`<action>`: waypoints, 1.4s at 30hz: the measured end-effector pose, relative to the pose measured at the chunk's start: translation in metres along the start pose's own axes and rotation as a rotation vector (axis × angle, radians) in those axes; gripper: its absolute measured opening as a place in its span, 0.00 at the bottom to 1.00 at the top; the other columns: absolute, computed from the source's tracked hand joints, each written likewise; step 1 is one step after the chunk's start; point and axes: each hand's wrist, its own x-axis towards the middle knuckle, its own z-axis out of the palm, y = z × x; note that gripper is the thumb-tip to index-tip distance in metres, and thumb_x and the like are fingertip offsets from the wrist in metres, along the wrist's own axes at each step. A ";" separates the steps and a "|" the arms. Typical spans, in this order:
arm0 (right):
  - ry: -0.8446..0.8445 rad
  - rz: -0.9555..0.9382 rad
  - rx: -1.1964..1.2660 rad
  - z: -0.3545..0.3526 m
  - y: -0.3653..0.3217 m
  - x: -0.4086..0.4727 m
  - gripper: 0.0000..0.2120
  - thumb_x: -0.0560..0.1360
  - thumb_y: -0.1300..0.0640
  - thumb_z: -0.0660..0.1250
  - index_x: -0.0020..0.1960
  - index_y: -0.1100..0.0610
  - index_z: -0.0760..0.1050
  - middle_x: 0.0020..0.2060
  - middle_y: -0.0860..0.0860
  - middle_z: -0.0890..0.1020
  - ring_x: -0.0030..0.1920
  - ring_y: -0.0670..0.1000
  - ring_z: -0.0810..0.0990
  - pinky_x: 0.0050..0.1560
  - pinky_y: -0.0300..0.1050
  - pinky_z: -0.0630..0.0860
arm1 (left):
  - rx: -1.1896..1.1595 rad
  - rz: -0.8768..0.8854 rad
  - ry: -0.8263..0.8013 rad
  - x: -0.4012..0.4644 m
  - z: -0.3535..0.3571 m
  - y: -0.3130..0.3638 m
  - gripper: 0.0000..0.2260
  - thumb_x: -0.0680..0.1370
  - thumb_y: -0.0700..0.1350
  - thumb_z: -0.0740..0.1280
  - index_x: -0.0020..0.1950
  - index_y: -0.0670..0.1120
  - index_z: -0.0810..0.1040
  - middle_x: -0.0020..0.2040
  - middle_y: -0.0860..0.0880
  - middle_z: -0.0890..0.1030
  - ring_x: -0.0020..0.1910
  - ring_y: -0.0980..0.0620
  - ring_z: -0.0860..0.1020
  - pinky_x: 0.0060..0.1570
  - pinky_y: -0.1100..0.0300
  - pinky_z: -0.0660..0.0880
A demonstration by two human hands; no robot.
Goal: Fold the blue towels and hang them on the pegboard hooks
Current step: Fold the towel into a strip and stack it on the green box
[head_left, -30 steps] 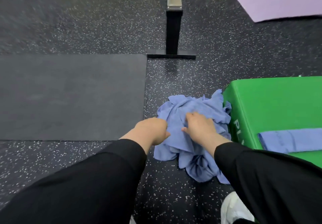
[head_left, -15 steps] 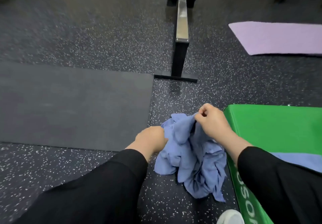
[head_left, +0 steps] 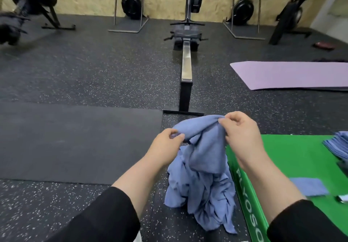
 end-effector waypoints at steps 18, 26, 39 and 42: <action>-0.165 -0.009 -0.225 -0.009 0.007 0.025 0.07 0.72 0.57 0.70 0.36 0.53 0.77 0.28 0.45 0.75 0.31 0.47 0.69 0.35 0.44 0.65 | -0.351 0.101 0.254 0.019 0.008 0.020 0.14 0.79 0.36 0.63 0.57 0.52 0.82 0.48 0.48 0.84 0.44 0.53 0.80 0.55 0.50 0.80; -0.540 -0.105 -0.488 -0.002 0.011 0.027 0.22 0.78 0.54 0.71 0.70 0.46 0.72 0.65 0.41 0.78 0.64 0.41 0.76 0.67 0.43 0.72 | -0.110 0.268 -0.033 0.007 0.002 0.050 0.19 0.80 0.32 0.56 0.60 0.53 0.77 0.31 0.58 0.75 0.28 0.62 0.71 0.32 0.69 0.67; -0.577 -0.050 -0.094 0.018 0.012 0.024 0.05 0.79 0.63 0.68 0.53 0.58 0.81 0.43 0.48 0.86 0.42 0.40 0.79 0.47 0.36 0.73 | -0.116 0.298 -0.023 0.002 -0.003 0.052 0.18 0.78 0.33 0.58 0.57 0.52 0.79 0.33 0.50 0.70 0.32 0.54 0.68 0.33 0.60 0.67; -0.523 -0.081 -0.046 0.018 0.009 0.022 0.03 0.79 0.64 0.67 0.49 0.61 0.80 0.42 0.57 0.86 0.40 0.45 0.79 0.45 0.41 0.75 | -0.085 0.276 0.019 0.003 -0.003 0.050 0.09 0.80 0.43 0.65 0.56 0.54 0.81 0.36 0.49 0.75 0.33 0.55 0.71 0.35 0.56 0.71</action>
